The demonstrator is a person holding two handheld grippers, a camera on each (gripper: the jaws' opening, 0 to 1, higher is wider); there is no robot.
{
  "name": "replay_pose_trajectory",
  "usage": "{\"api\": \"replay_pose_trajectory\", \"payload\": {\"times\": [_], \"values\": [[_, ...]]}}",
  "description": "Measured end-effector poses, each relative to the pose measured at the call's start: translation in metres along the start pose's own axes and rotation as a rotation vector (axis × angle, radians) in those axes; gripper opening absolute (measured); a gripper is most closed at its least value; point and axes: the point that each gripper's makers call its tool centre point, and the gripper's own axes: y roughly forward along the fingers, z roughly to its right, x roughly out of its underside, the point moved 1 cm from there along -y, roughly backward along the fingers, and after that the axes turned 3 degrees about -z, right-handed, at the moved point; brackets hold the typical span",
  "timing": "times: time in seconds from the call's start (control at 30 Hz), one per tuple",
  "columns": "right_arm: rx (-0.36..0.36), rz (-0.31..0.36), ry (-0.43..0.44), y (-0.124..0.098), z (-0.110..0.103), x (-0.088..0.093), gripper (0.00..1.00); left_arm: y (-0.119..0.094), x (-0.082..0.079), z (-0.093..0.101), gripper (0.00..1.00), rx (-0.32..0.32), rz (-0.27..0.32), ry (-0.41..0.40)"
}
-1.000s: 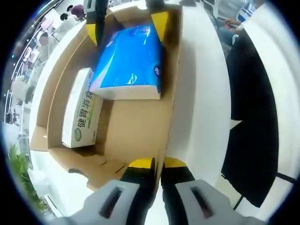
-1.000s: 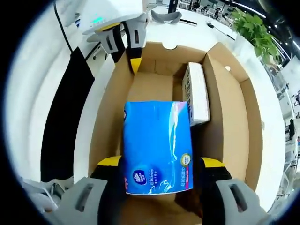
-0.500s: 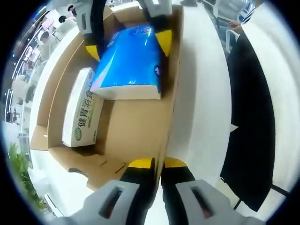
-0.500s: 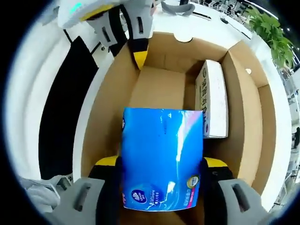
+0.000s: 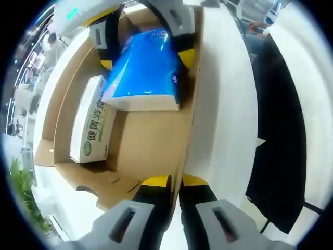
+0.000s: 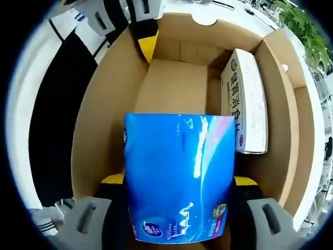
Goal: Operate the shoe box by opening the lid, removing the specified soft item, and placing it in the target area until the item is outside and the box remains undamaged.
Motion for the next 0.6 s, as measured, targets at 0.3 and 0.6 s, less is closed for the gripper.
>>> {"api": "replay_pose_trajectory", "payload": {"times": [0.3, 0.6], "values": [[-0.011, 0.001, 0.004, 0.0081, 0.0034, 0.0005, 0.84, -0.0005, -0.0001, -0.0003, 0.06, -0.001, -0.001, -0.002], [-0.008, -0.054, 0.033, 0.0071, 0.0009, 0.0007, 0.83, -0.0003, 0.0001, -0.0002, 0.05, 0.004, -0.004, -0.006]]}}
